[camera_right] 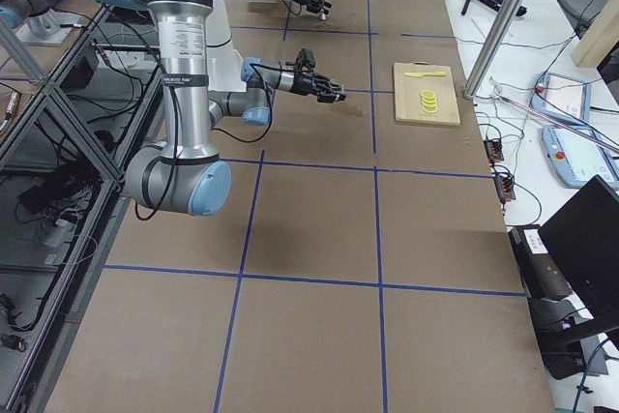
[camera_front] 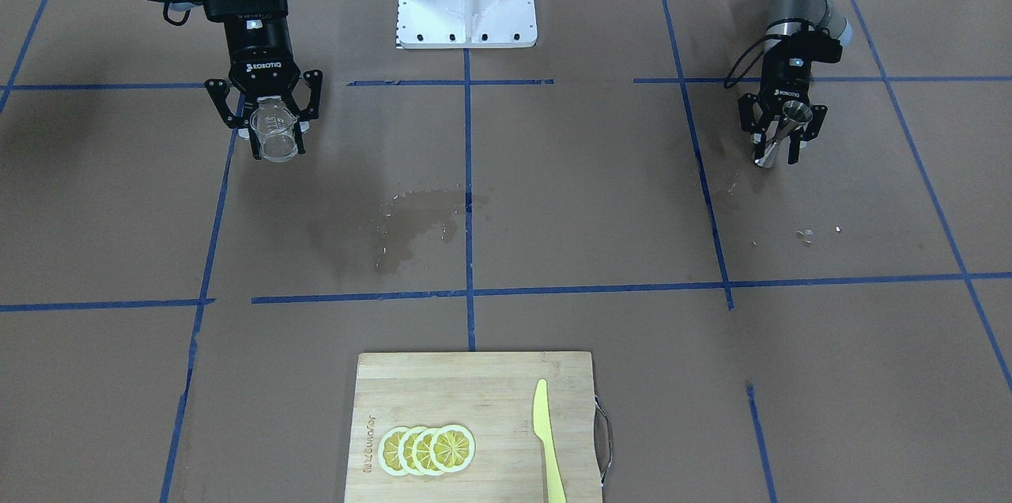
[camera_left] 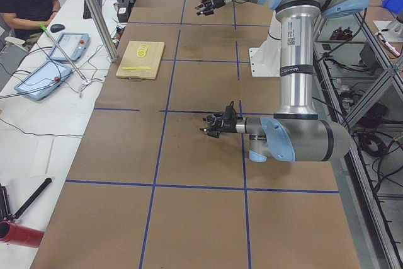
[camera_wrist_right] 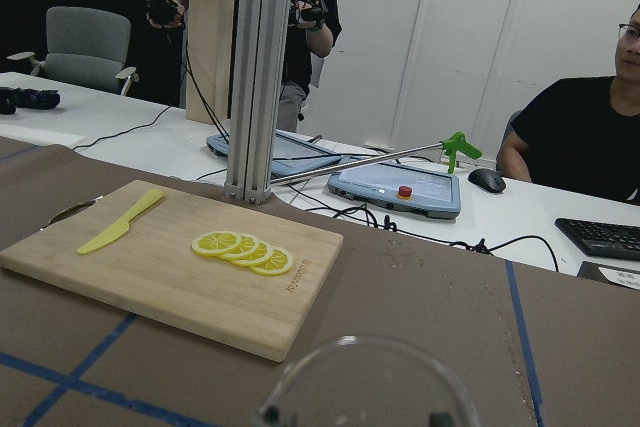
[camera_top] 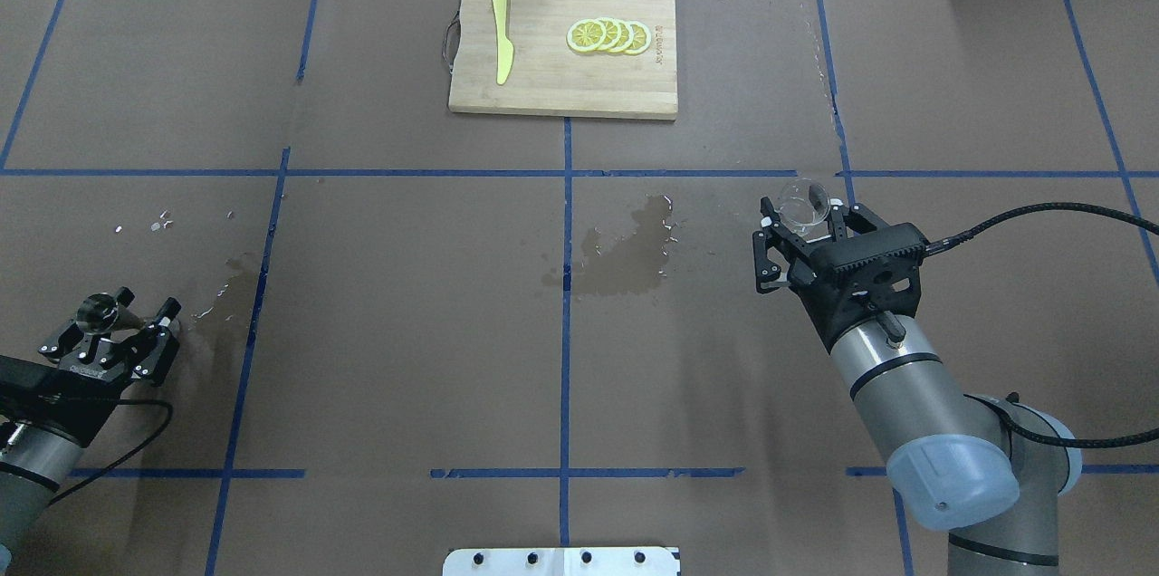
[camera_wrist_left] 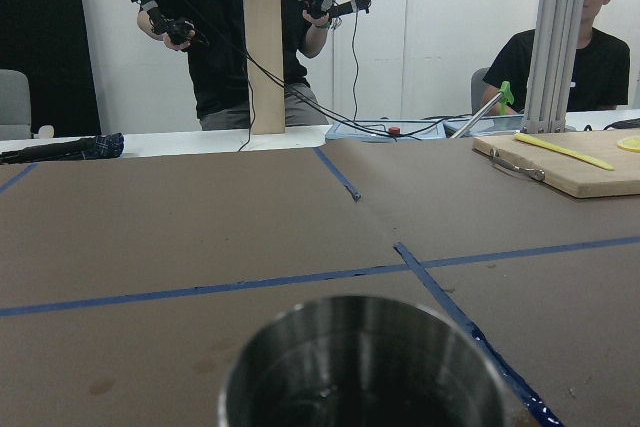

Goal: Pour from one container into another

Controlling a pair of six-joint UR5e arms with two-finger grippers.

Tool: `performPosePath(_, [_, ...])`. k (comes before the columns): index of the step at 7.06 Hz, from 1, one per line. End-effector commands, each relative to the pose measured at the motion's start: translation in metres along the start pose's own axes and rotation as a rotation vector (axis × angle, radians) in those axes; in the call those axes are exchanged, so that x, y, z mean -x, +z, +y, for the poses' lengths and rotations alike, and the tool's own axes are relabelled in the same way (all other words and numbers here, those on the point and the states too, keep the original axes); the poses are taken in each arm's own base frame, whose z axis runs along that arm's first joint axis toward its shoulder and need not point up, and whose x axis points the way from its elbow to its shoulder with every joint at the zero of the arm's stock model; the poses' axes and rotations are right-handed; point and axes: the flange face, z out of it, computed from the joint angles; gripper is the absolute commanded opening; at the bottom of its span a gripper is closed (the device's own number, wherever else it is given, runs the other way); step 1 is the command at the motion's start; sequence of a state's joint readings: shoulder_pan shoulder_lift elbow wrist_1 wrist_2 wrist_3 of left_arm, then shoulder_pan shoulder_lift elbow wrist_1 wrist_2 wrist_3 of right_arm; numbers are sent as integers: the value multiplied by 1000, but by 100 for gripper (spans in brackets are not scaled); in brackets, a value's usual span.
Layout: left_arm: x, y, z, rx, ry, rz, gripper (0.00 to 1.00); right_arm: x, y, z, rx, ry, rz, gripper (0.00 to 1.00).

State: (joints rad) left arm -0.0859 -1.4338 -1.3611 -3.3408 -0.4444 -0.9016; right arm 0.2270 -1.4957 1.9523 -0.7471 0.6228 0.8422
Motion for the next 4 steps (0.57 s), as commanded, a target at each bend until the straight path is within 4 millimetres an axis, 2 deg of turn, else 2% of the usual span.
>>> performPosePath(1, [3,-2,1,18,9,10,96,0,0,1,2,-1,-1,0])
performPosePath(2, [5,-4,1,45,11,30,100,0,0,1,2,-1,-1,0])
performPosePath(4, [38,-29,-22,159,54,96,100,0,0,1,2,-1,-1,0])
